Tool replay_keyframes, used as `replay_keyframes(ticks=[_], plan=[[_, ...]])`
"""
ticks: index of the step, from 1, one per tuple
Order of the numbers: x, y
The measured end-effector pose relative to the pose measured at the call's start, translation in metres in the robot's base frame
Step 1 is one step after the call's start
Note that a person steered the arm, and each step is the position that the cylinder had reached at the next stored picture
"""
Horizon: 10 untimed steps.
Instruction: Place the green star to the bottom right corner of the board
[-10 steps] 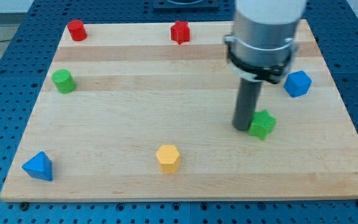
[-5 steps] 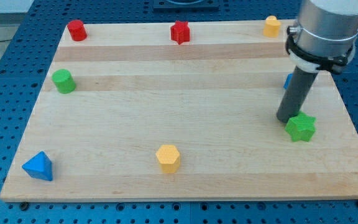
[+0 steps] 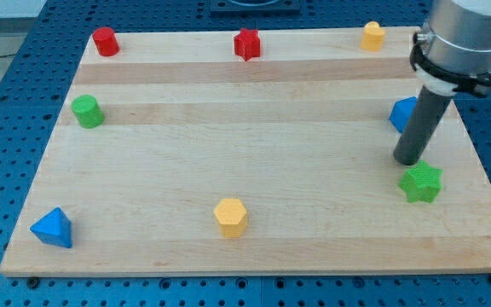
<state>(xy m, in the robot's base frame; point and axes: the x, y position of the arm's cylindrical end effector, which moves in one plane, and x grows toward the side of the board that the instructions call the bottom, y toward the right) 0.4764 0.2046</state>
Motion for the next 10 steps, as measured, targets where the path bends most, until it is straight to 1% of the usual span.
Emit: replay_keyframes(ticks=[2, 5, 6, 7, 8, 9, 10], plan=[[0.0, 0.014], [0.033, 0.008], [0.007, -0.001], [0.006, -0.023], [0.026, -0.02], [0.044, 0.003], [0.059, 0.011]])
